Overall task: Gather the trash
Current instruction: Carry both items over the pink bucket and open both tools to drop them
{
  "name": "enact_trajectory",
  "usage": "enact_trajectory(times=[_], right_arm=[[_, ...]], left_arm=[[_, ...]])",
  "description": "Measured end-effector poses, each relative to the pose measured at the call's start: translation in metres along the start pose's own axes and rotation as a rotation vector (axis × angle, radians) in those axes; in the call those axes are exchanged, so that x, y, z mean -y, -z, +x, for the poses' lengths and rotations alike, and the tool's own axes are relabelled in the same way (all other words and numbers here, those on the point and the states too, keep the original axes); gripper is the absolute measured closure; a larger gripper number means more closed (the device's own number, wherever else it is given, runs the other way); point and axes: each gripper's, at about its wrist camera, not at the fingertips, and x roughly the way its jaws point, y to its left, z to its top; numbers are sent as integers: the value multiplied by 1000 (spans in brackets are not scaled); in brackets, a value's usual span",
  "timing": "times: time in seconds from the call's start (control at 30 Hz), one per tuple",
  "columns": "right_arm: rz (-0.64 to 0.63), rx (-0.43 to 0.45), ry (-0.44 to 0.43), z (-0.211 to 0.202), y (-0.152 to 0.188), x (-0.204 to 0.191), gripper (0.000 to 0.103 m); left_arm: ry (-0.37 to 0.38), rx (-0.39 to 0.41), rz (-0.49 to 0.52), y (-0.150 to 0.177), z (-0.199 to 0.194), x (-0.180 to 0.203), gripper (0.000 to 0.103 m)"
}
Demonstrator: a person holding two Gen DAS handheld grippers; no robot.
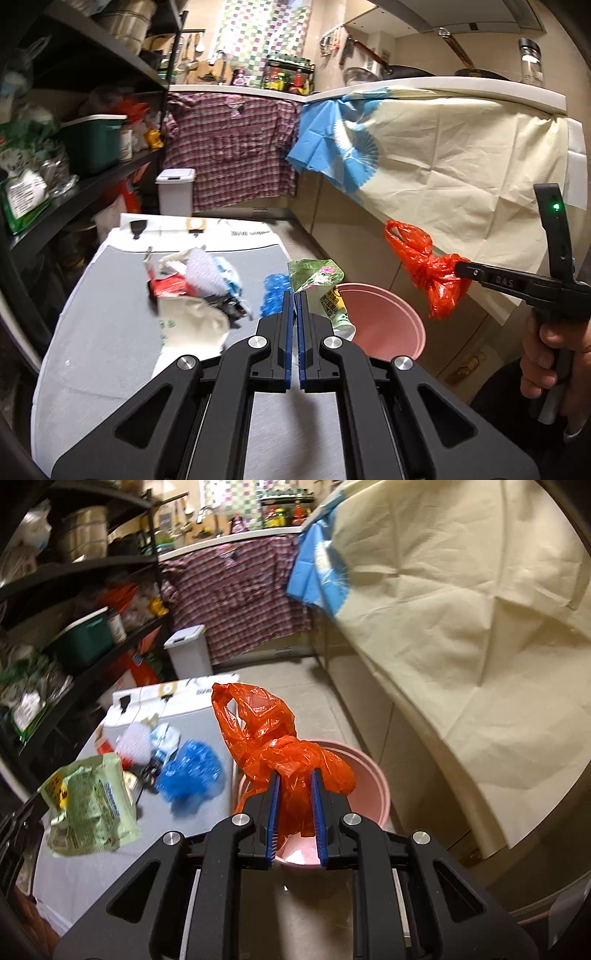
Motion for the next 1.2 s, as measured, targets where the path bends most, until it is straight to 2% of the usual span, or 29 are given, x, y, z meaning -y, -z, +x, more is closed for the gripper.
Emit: enact_trajectory(times=[0.2,0.53,0.8,1.2], right_arm=[[14,19,35,6,-8,12,86],[41,11,61,34,-10,24,86],[75,20,96,52,-13,35,86],[81,-37,101,92,-13,42,86]], left_arm=[[49,-10,11,-10,17,24,101],[87,-32,52,-22,62,59,101],[102,-74,60,-21,105,73,101],[113,-139,59,-9,162,81,101]])
